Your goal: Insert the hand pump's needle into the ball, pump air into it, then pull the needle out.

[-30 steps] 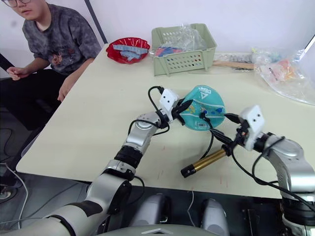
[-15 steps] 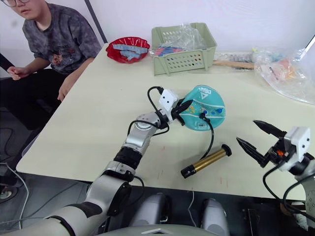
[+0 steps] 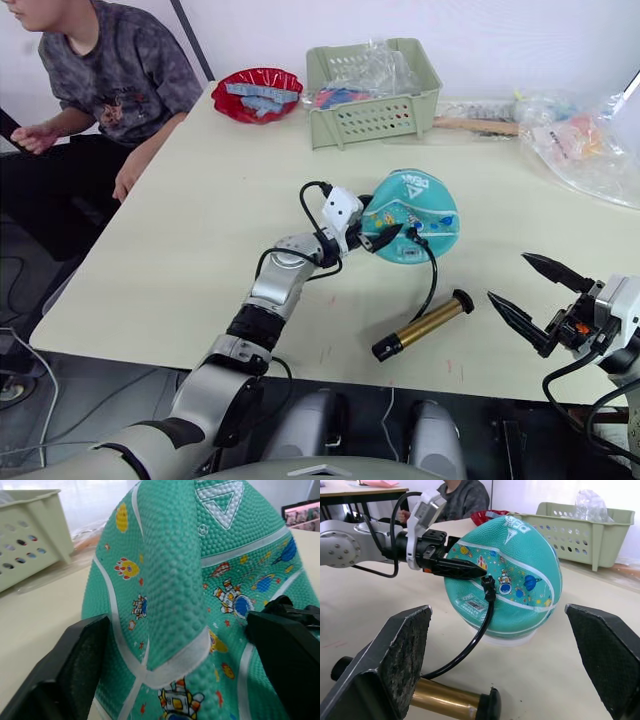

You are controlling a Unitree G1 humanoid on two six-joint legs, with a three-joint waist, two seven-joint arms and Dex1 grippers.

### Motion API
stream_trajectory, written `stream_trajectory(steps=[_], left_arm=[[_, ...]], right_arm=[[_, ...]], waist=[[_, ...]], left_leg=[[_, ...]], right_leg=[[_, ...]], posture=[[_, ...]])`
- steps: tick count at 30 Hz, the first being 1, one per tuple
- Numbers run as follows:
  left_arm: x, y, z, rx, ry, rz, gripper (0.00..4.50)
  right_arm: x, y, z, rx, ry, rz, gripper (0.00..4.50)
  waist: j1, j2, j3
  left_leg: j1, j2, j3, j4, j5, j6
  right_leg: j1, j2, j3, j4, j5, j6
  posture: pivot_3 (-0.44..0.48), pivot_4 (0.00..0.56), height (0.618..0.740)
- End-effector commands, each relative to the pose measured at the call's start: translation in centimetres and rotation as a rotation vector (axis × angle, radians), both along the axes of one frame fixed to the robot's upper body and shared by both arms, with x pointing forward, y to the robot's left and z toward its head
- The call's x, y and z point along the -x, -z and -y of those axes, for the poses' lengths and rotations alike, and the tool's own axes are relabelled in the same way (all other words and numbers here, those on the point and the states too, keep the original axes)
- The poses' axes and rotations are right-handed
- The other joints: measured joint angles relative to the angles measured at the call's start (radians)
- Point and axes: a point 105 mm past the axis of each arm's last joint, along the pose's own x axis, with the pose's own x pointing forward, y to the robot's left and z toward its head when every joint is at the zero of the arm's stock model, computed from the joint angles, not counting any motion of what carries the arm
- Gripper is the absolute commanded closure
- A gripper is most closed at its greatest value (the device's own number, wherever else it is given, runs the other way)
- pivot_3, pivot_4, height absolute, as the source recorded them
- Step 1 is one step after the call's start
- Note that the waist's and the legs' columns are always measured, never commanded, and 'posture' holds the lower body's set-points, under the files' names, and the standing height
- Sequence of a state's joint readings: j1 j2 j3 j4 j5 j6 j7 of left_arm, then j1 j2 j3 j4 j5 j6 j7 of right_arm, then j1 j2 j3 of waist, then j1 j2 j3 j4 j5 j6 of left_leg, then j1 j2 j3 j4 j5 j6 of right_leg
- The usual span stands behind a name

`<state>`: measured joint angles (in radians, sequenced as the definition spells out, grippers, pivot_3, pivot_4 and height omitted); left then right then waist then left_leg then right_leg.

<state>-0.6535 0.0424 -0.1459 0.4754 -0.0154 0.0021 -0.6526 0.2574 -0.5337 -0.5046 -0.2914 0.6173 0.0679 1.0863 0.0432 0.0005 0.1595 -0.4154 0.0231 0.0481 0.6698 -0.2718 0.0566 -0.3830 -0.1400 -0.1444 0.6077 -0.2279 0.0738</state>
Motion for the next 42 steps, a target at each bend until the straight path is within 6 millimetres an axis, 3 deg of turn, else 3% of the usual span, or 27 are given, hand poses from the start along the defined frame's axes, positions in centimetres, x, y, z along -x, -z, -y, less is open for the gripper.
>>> stream_trajectory(steps=[1, 7, 15, 19, 25, 29, 31, 35, 42], left_arm=[[0.8, -2.5, 0.1, 0.050, 0.030, 0.062, 0.07], [1.7, -5.4, -1.5, 0.079, 0.030, 0.134, 0.07], [4.2, -6.3, -3.8, 0.074, 0.115, 0.138, 0.07], [5.6, -4.9, -5.8, 0.050, 0.149, 0.096, 0.07], [8.8, -0.7, -11.5, -0.018, 0.166, -0.037, 0.07], [10.6, 0.8, -14.6, -0.059, 0.146, -0.102, 0.07], [11.0, 1.0, -15.2, -0.063, 0.145, -0.115, 0.07], [12.3, 2.3, -18.9, -0.153, 0.097, -0.174, 0.07], [13.8, 2.0, -19.2, -0.231, 0.148, -0.202, 0.07]], right_arm=[[0.1, -0.7, 0.1, 0.004, -0.010, 0.030, 0.00], [0.0, -0.9, 0.2, 0.000, -0.011, 0.038, 0.00], [0.0, -0.5, 0.5, -0.010, -0.003, 0.033, 0.00], [0.3, 0.5, 1.2, 0.026, 0.015, 0.002, 0.00], [1.0, 1.6, 2.8, 0.075, 0.029, -0.035, 0.00], [1.6, 2.1, 3.9, 0.104, 0.032, -0.055, 0.00], [1.7, 2.2, 4.1, 0.109, 0.031, -0.058, 0.00], [2.6, 3.0, 5.7, 0.139, 0.046, -0.091, 0.00], [3.5, 2.5, 6.4, 0.134, 0.002, -0.114, 0.00]], waist=[[-0.001, 0.000, 0.003], [-0.001, 0.002, 0.009], [-0.004, 0.002, 0.009], [-0.003, 0.003, 0.009], [-0.015, 0.005, 0.010], [-0.015, 0.006, 0.010], [-0.014, 0.006, 0.010], [-0.017, 0.006, 0.010], [-0.020, 0.007, 0.010]], left_leg=[[0.000, 0.000, 0.000, 0.000, 0.000, 0.000], [0.000, 0.000, 0.000, 0.000, 0.002, -0.002], [0.001, 0.000, 0.000, 0.001, 0.003, -0.004], [0.001, 0.000, 0.000, 0.001, 0.003, -0.005], [0.002, 0.001, 0.001, 0.001, 0.003, -0.005], [0.002, 0.001, 0.001, 0.002, 0.003, -0.005], [0.002, 0.001, 0.000, 0.002, 0.003, -0.005], [0.002, 0.001, 0.001, 0.003, 0.003, -0.005], [0.003, 0.002, 0.002, 0.005, 0.003, -0.004]], right_leg=[[0.000, 0.000, 0.000, 0.000, 0.000, -0.001], [0.000, 0.000, 0.000, 0.001, 0.002, -0.003], [0.000, 0.001, 0.001, 0.002, 0.002, -0.003], [0.000, 0.001, 0.001, 0.003, 0.002, -0.003], [0.000, 0.002, 0.003, 0.003, 0.002, -0.004], [0.000, 0.002, 0.003, 0.004, 0.002, -0.003], [0.000, 0.002, 0.003, 0.004, 0.002, -0.003], [-0.003, 0.002, 0.007, 0.009, 0.000, 0.000], [-0.006, 0.002, 0.008, 0.017, -0.001, -0.002]], posture=[[0.000, 0.150, 0.740], [0.000, 0.150, 0.740], [0.000, 0.150, 0.740], [0.000, 0.150, 0.740], [0.000, 0.150, 0.740], [0.000, 0.150, 0.740], [0.000, 0.150, 0.740], [0.000, 0.150, 0.740], [0.000, 0.150, 0.740]])
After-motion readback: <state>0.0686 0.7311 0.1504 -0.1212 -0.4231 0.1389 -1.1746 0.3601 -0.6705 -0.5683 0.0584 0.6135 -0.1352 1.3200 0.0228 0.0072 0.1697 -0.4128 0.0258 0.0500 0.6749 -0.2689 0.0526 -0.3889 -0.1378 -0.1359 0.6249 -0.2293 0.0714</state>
